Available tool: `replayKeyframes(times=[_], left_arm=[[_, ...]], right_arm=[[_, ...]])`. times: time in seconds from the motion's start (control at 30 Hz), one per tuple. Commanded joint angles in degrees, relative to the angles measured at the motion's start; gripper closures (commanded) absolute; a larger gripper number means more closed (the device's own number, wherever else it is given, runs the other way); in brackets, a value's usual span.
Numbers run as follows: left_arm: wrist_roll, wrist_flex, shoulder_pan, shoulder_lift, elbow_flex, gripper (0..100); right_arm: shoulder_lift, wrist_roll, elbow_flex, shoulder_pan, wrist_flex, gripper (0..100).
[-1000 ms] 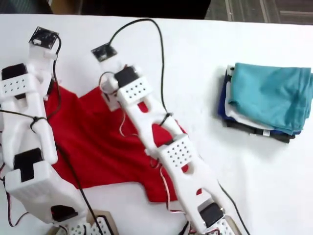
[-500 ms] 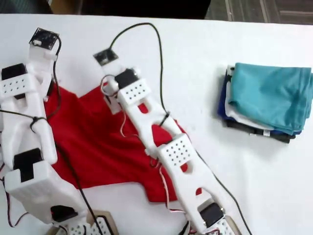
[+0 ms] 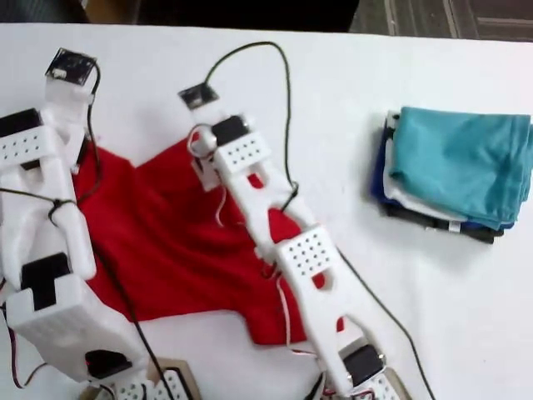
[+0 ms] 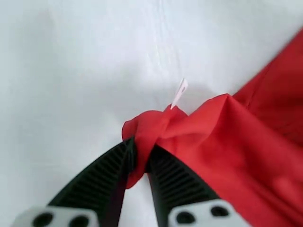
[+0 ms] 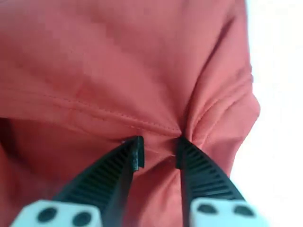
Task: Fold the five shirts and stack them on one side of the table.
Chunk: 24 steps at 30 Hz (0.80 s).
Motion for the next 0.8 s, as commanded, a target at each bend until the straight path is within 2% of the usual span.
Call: replayKeyframes(times=[0.0, 0.17, 0.27, 0.37, 0.53, 0.77], left_arm=[[-0.53, 0.35, -0.44, -0.62, -3.12, 97], [-0.53, 0.35, -0.44, -0.62, -3.03, 97], [-0.53, 0.35, -0.53, -0.62, -2.95, 97], [-0.53, 0.44, -0.53, -0.62, -3.03, 97], [-0.53, 0.44, -0.53, -0.62, -2.95, 97], [-0.53, 1.41, -0.35, -0.7, -3.21, 97]], right_arm=[[-0.31, -0.53, -1.76, 1.54, 0.31, 87.2], [-0.31, -0.18, -1.23, 1.36, -1.19, 88.8], [-0.57, -0.09, -1.76, 1.71, -1.27, 98.8], [-1.63, 0.62, -3.43, 1.89, -0.66, 97.8], [-5.32, 6.95, -11.96, 1.8, 2.86, 97.7], [-10.33, 11.16, -20.22, 2.51, 6.02, 97.7]])
